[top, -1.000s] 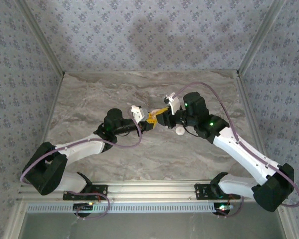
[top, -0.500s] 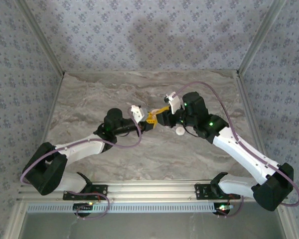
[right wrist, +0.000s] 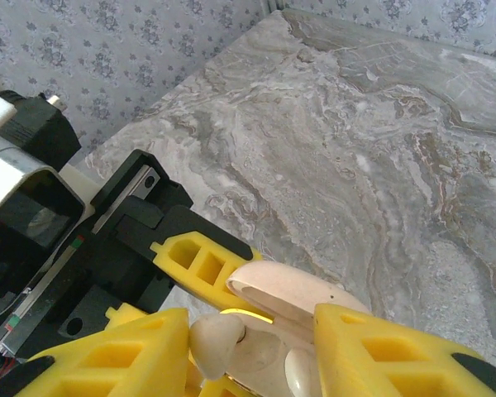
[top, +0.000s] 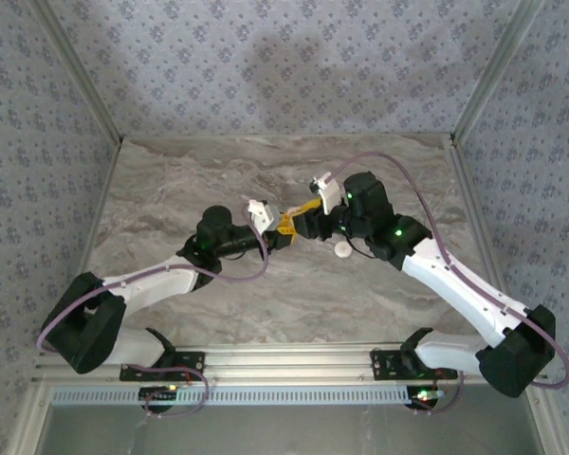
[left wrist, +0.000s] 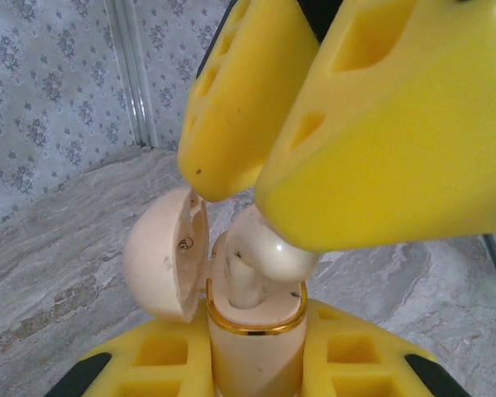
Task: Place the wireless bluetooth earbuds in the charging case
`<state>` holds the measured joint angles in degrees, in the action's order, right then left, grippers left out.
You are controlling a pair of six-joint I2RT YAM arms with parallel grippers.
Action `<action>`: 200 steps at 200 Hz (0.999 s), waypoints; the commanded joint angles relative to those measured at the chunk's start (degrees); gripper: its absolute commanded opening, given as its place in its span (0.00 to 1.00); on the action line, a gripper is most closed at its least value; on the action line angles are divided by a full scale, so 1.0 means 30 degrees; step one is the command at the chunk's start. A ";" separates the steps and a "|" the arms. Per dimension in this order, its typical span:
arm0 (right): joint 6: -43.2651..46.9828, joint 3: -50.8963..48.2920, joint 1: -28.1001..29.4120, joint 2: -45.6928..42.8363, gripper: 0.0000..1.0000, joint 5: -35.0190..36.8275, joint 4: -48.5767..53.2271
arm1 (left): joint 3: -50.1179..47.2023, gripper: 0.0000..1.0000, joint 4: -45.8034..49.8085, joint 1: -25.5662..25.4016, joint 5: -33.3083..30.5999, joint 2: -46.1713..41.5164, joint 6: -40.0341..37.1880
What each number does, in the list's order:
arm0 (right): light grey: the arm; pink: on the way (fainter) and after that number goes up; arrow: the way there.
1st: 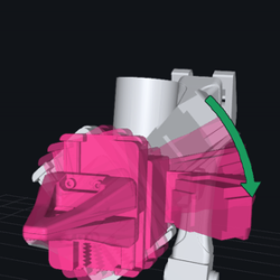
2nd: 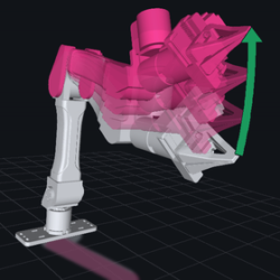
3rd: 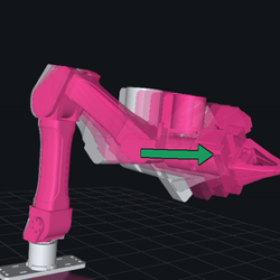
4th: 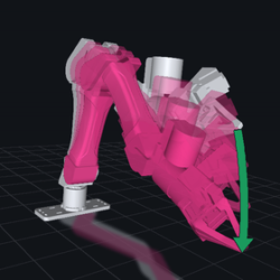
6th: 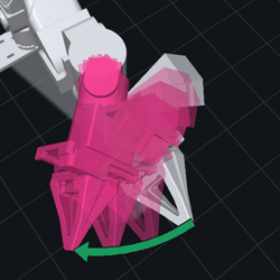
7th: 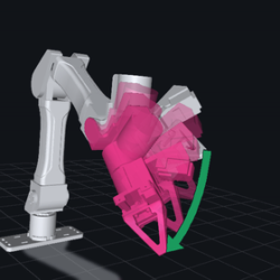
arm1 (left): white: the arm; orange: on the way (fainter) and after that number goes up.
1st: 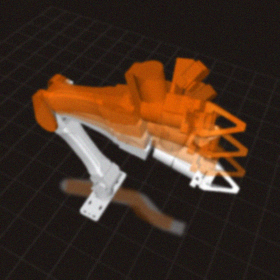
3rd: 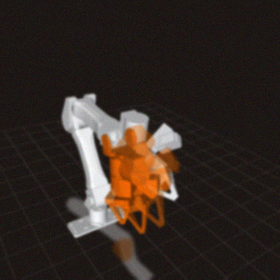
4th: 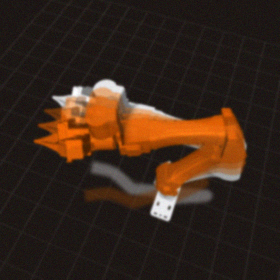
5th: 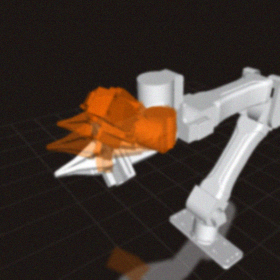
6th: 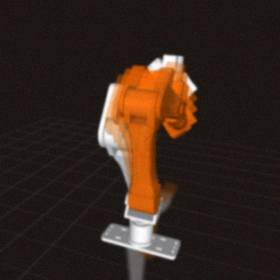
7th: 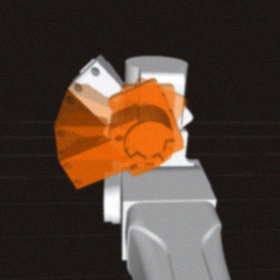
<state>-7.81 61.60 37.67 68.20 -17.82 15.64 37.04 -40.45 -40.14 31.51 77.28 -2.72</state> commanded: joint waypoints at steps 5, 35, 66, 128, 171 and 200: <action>-0.0120 0.0515 -0.0067 0.0121 0.47 0.1929 0.0287 | 0.0584 0.17 -0.1049 -0.0188 0.1246 -0.0849 -0.0061; -0.0251 0.0326 -0.0101 -0.0168 0.48 0.2588 0.0369 | 0.0604 0.17 -0.1020 -0.0195 0.1227 -0.0827 -0.0091; -0.0325 0.0323 -0.0109 -0.0177 0.51 0.2923 0.0441 | 0.0604 0.17 -0.1002 -0.0192 0.1266 -0.0857 -0.0090; -0.0040 0.0124 -0.0344 -0.0512 0.56 0.2418 0.0413 | 0.0604 0.17 -0.0932 -0.0185 0.1275 -0.0931 -0.0185; 0.0151 -0.0092 -0.0520 -0.0758 0.60 0.1436 0.0207 | 0.0662 0.17 -0.0911 -0.0203 0.1275 -0.0900 -0.0209; 0.0143 -0.0148 -0.0580 -0.0909 0.62 0.0582 -0.0347 | 0.0692 0.17 -0.0918 -0.0197 0.1304 -0.0856 -0.0212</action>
<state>-8.08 61.63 37.04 66.63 -15.88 16.51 37.04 -40.53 -40.14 31.94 76.49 -2.74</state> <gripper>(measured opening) 0.615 0.218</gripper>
